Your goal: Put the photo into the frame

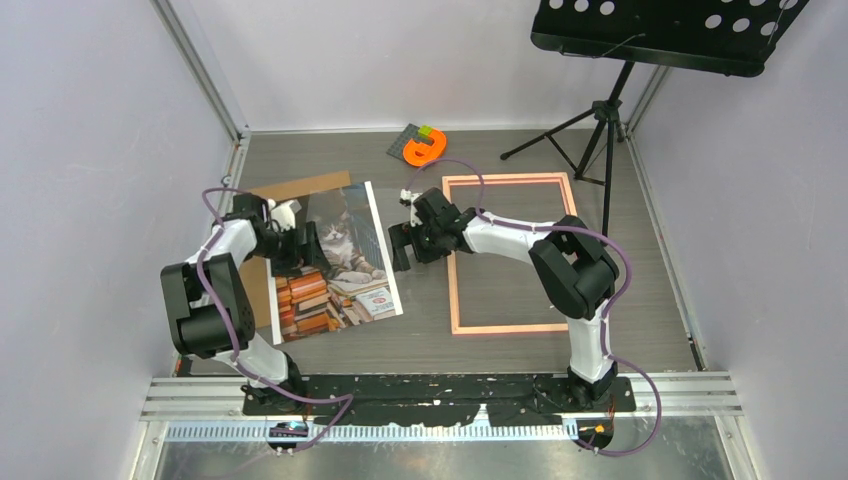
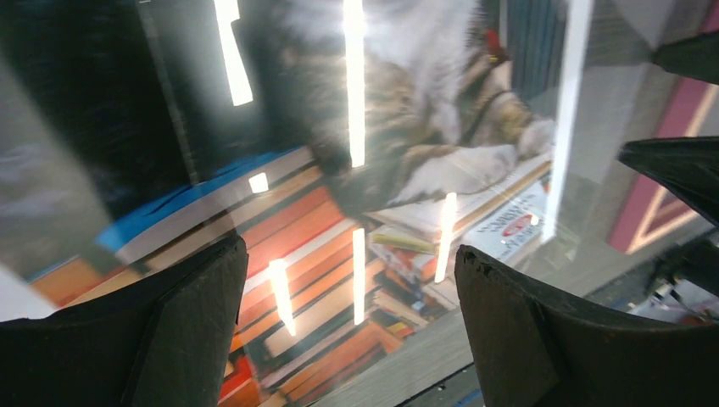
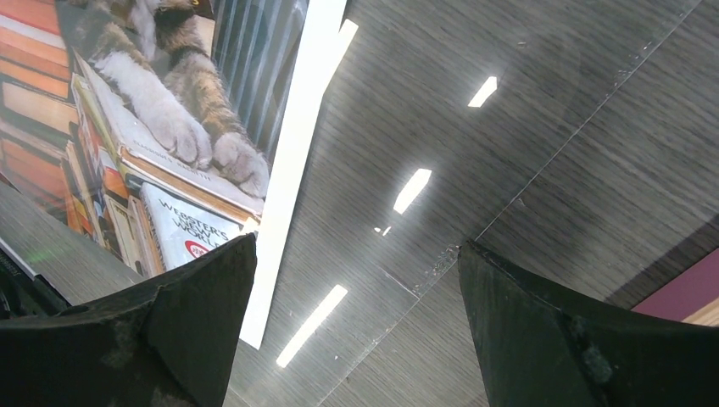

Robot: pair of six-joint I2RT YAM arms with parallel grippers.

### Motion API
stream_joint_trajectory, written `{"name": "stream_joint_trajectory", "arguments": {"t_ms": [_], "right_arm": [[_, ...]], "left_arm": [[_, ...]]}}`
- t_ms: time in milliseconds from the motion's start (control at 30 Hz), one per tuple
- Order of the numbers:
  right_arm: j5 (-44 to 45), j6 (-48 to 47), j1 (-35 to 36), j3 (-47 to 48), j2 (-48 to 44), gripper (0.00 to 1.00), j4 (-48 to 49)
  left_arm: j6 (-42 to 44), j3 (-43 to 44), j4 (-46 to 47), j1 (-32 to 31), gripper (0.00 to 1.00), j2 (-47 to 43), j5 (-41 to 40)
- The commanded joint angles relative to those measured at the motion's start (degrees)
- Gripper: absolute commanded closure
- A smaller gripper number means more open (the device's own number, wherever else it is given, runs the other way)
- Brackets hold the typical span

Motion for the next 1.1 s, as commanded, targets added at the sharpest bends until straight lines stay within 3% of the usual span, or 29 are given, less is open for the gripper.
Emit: {"name": "stream_joint_trajectory", "arguments": {"t_ms": [0,367,600,1067], "right_arm": [[3.75,-0.77,0.27,-1.29,-1.58,0.05,-2.33],[4.74,-1.03,0.35,-1.92,-1.94,0.05,-2.63],[2.58,-0.23,0.46,-2.0,-0.77,0.05,-1.77],[0.01,2.37,0.42,-2.37,0.14,0.04,-0.7]], "left_arm": [[-0.29,1.17,-0.71,0.54,0.1,-3.44,-11.16],[1.74,2.37,-5.15,0.54,0.09,-2.2,-16.39],[4.19,6.4,-9.99,0.54,0.1,4.73,-10.26],[3.92,7.62,-8.96,-1.24,0.1,9.21,-6.22]]}}
